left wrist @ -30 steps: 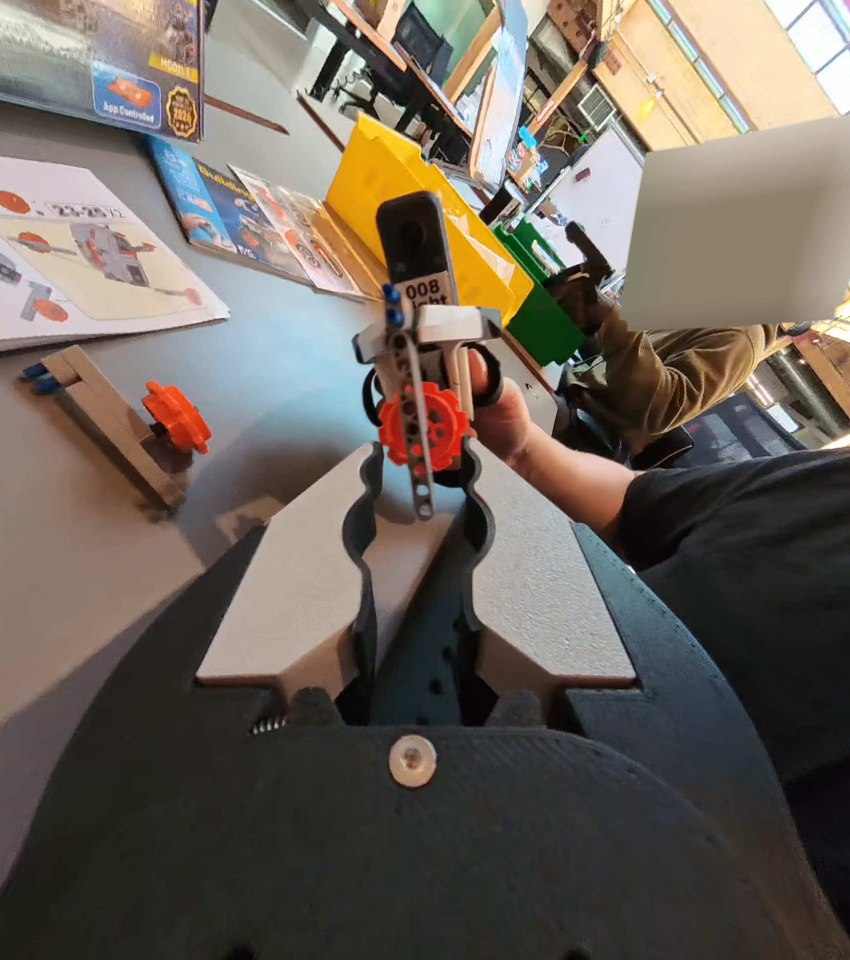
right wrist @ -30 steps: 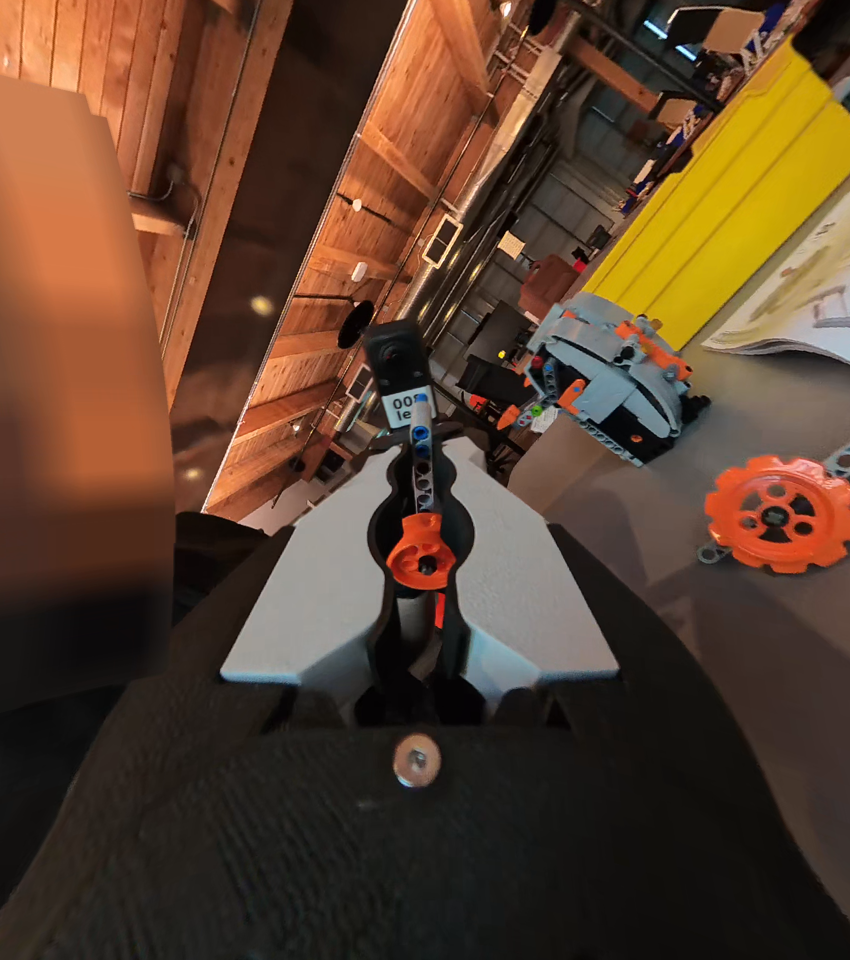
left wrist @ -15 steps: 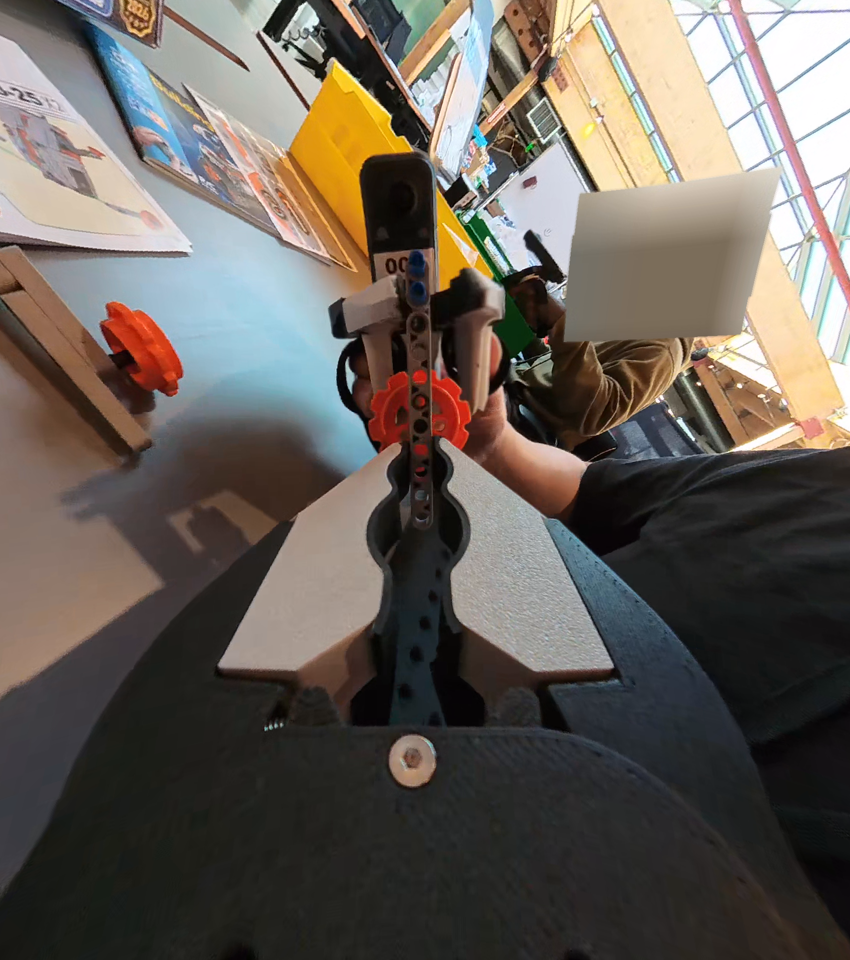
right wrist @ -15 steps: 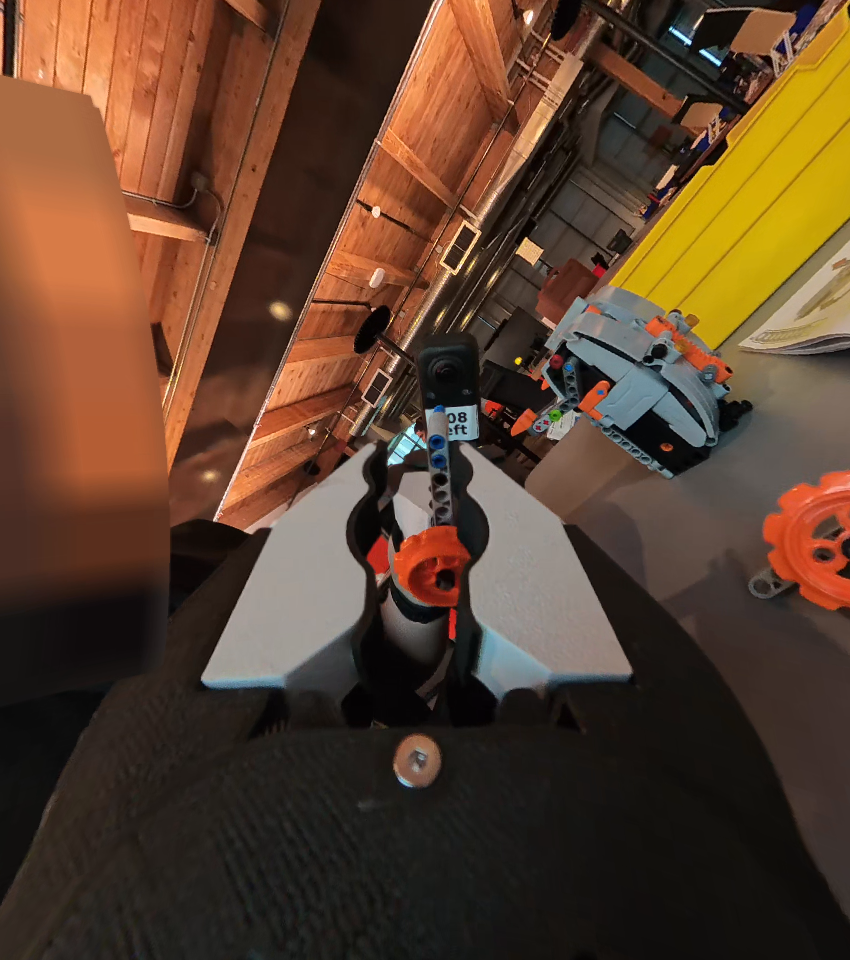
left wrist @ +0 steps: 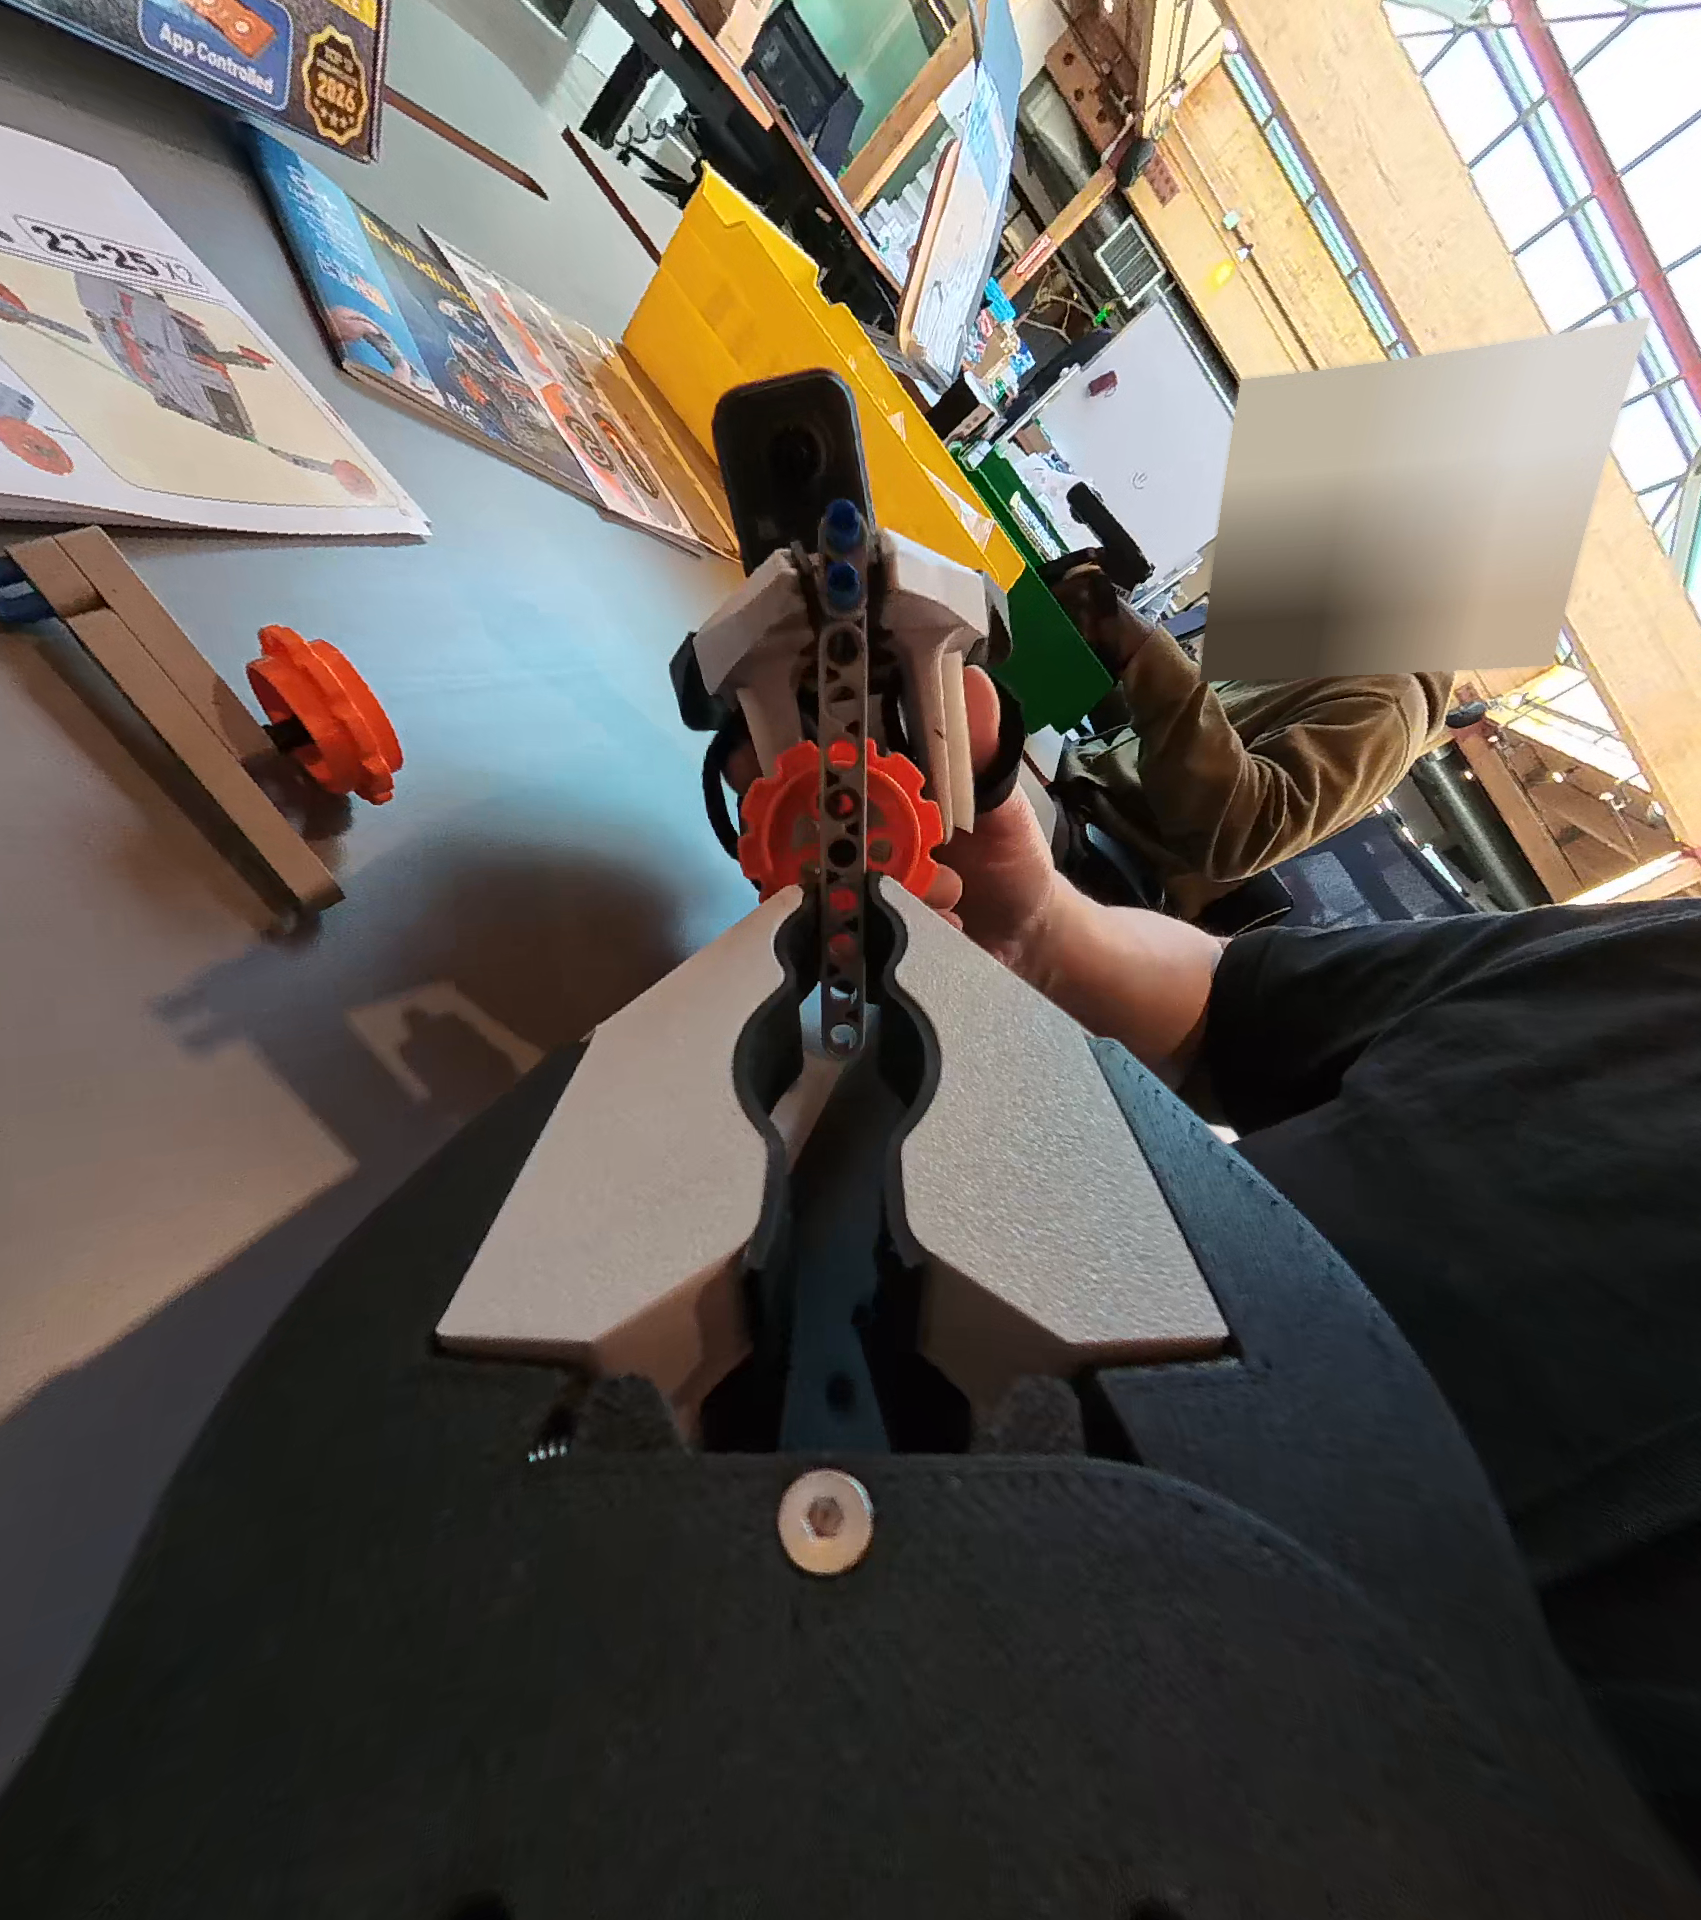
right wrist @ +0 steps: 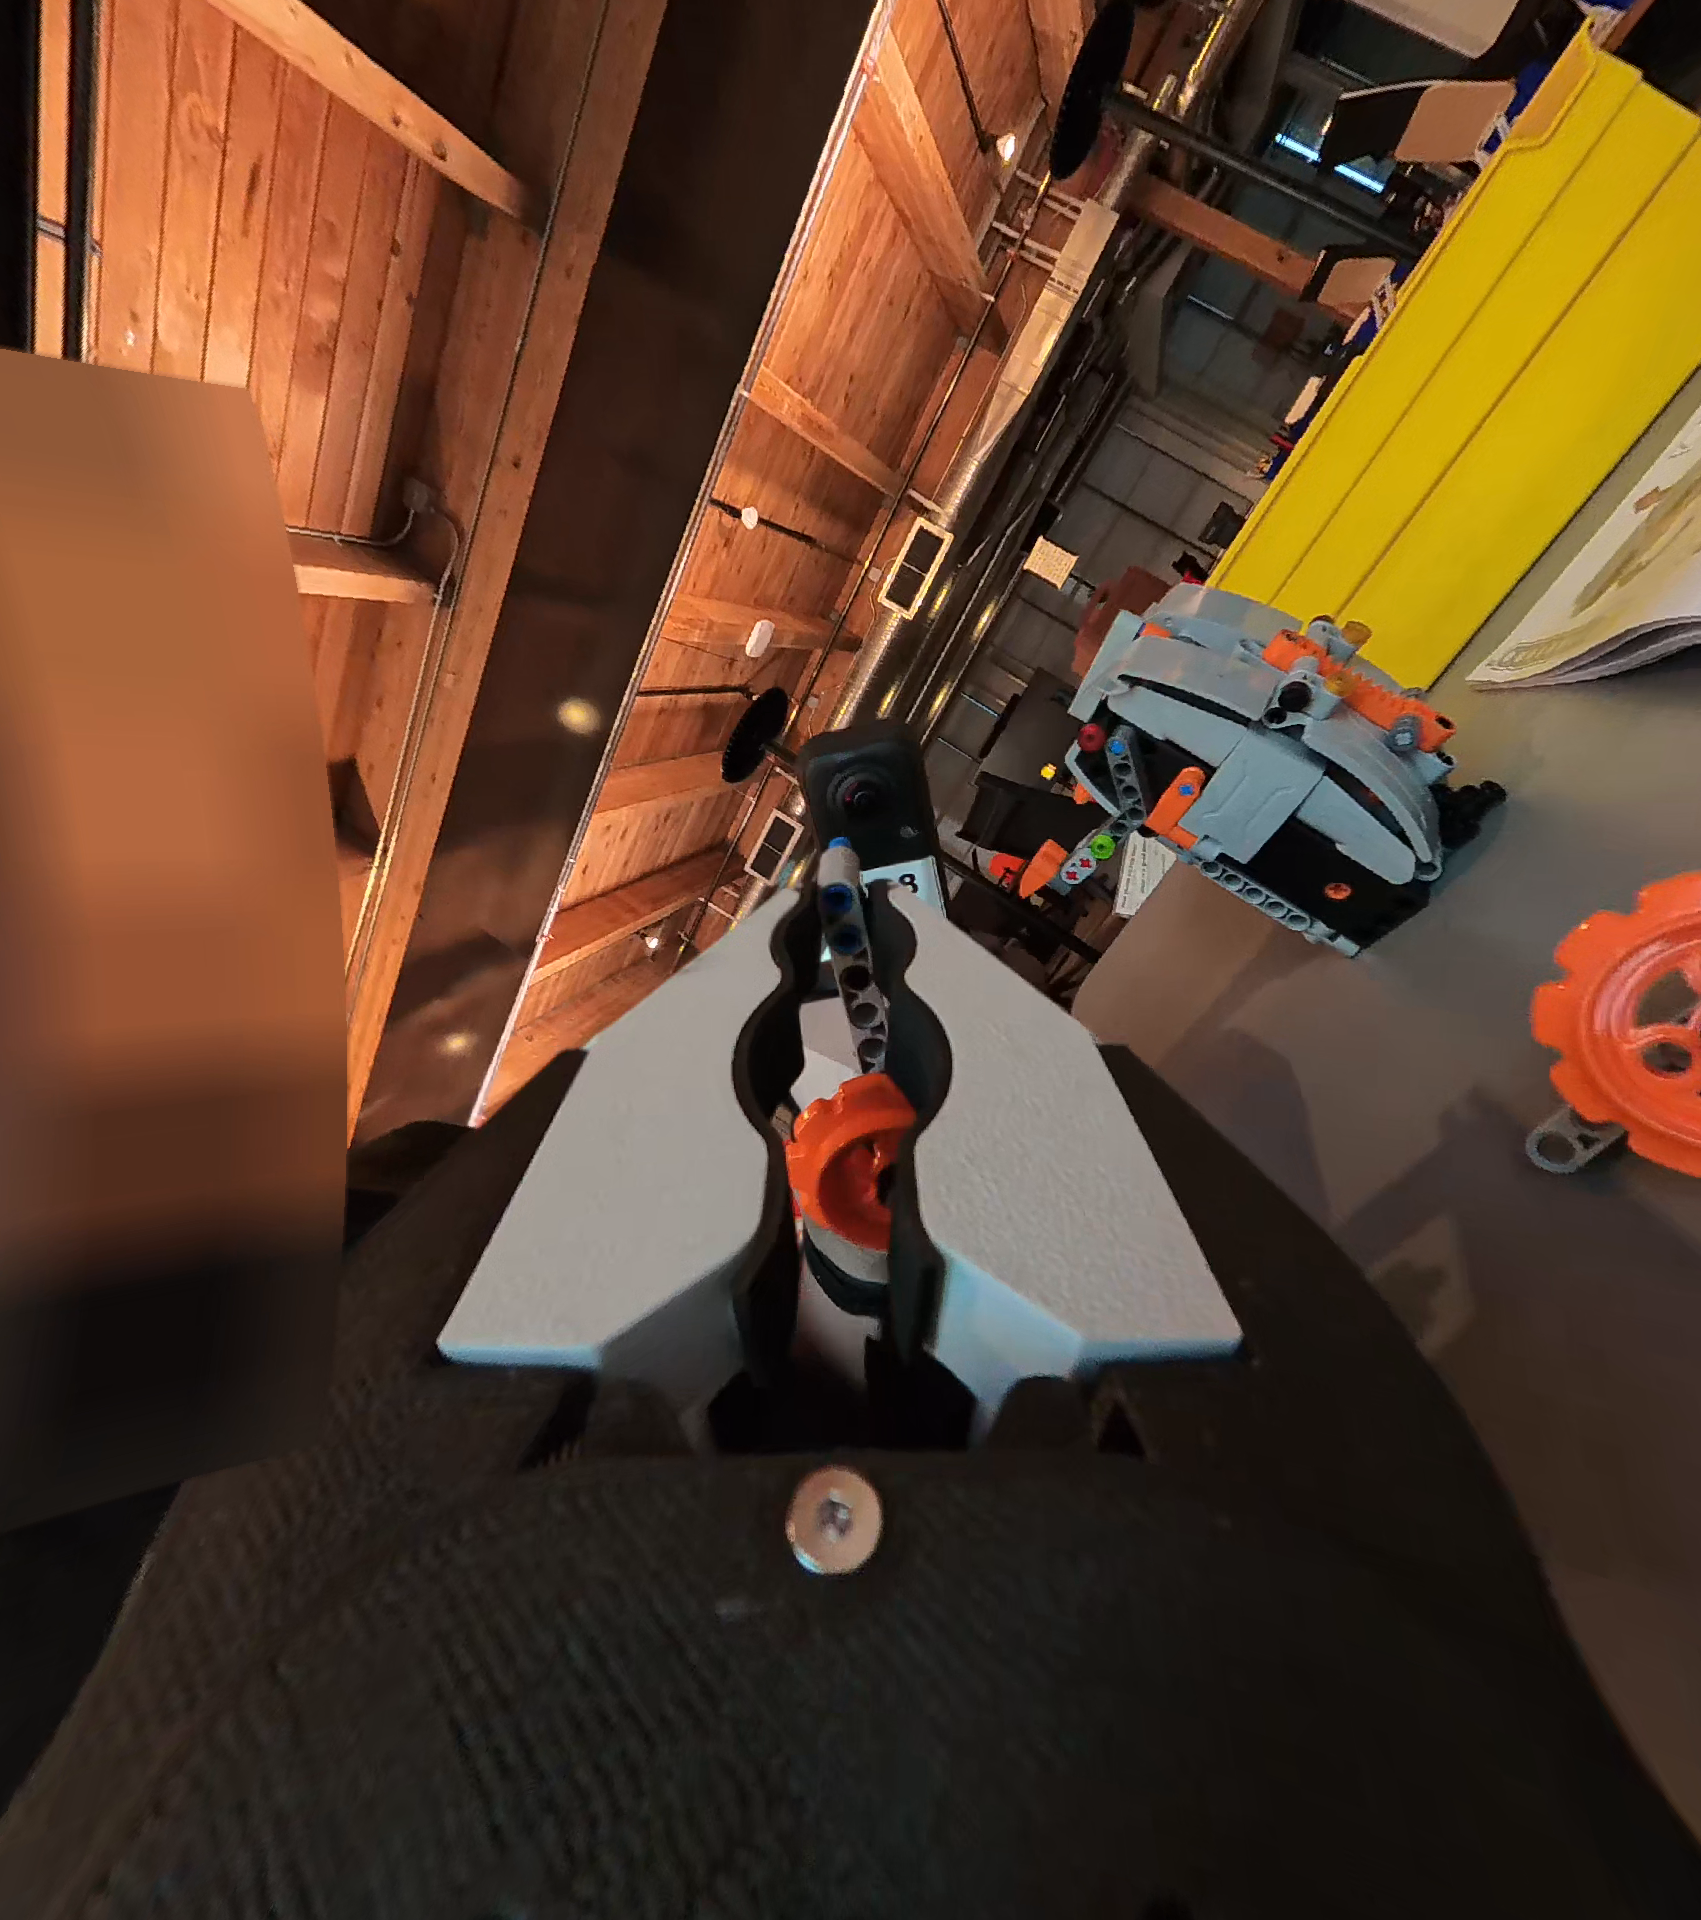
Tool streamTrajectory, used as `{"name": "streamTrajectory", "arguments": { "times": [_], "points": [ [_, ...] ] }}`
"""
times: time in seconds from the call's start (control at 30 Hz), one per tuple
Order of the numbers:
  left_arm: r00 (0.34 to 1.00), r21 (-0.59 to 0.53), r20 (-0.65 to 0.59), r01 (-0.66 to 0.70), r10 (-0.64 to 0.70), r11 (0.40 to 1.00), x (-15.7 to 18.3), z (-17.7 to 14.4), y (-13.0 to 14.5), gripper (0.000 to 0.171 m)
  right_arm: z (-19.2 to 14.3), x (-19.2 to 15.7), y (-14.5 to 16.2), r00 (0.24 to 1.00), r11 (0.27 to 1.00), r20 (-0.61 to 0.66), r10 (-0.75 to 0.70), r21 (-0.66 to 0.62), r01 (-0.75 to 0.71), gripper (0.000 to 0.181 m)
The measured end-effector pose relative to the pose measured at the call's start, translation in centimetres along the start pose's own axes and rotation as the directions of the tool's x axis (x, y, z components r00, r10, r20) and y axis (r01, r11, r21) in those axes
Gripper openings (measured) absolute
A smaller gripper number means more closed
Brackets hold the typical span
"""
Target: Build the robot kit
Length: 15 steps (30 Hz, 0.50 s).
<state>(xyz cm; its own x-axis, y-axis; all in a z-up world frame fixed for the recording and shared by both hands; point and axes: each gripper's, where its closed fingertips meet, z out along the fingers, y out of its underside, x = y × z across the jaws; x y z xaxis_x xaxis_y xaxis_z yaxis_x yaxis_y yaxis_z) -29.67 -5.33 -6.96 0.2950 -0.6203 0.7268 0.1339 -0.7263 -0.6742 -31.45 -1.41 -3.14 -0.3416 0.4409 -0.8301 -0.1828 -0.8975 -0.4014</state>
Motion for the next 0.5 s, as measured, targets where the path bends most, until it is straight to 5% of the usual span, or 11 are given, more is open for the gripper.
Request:
{"name": "streamTrajectory", "arguments": {
  "times": [0.5],
  "points": [
    [0.999, 0.006, -0.027, 0.039, -0.039, 0.999, 0.3, 1.1, 0.3, 0.006, -0.5, 0.0, -0.1, 0.994, 0.995, -0.041, -0.099, -0.018, 0.099, 0.006]
  ]
}}
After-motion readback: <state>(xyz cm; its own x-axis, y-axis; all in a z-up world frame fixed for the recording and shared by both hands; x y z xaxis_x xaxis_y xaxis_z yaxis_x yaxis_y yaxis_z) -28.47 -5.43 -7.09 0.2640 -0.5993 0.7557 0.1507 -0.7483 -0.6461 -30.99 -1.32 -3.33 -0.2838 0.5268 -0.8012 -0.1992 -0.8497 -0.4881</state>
